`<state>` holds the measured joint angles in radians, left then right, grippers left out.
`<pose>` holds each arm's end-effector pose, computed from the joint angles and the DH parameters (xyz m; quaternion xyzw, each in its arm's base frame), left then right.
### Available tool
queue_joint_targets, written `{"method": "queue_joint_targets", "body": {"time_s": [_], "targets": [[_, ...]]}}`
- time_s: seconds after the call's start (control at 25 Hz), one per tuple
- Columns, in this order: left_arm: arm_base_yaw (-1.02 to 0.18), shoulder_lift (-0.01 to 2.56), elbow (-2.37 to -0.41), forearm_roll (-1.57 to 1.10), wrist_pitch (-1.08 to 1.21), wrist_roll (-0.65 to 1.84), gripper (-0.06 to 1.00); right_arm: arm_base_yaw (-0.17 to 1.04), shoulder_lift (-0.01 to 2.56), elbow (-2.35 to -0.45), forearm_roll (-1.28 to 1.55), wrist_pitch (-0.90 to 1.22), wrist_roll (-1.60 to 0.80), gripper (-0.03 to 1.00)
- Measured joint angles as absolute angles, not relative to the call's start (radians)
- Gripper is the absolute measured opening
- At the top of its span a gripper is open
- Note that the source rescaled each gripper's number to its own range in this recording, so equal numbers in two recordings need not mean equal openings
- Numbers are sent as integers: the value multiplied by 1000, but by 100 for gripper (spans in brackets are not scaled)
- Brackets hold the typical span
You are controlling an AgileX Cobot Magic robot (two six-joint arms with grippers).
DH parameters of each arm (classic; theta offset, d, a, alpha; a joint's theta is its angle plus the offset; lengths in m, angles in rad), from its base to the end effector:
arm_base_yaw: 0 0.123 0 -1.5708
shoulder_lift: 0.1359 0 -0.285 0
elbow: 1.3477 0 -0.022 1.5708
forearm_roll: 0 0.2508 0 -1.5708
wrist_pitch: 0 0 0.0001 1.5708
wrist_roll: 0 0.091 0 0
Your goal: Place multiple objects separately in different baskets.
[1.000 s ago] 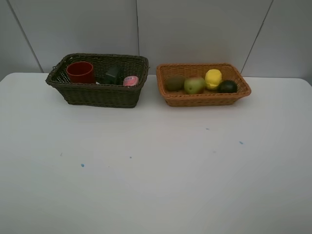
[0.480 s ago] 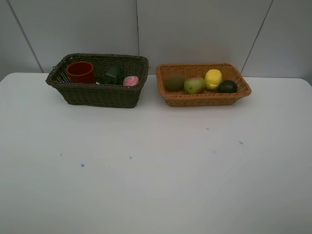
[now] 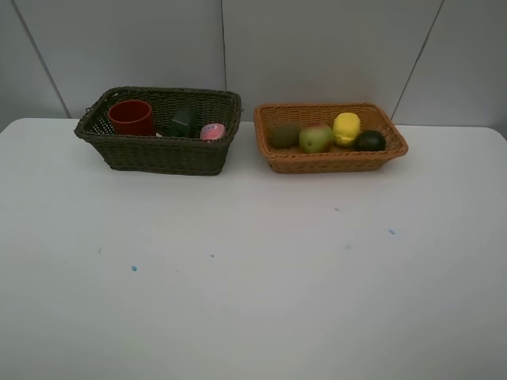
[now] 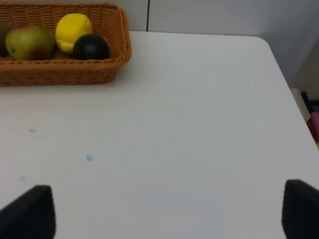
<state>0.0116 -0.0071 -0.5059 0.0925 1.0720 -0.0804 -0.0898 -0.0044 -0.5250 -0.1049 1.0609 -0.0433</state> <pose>-0.0074 0.0073 0.2782 -0.0415 0.8509 0.0282 0.5230 -0.0095 -0.0075 0.2845 0.0224 0.8441 -0.0877 0.5285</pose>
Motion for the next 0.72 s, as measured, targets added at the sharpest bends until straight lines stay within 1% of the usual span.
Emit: {"method": "queue_joint_targets", "body": {"time_s": [0.72], "targets": [[12,-7,-506,93,1072,-79,100,-90,-4,-525,-105,1061,-43,99]]}}
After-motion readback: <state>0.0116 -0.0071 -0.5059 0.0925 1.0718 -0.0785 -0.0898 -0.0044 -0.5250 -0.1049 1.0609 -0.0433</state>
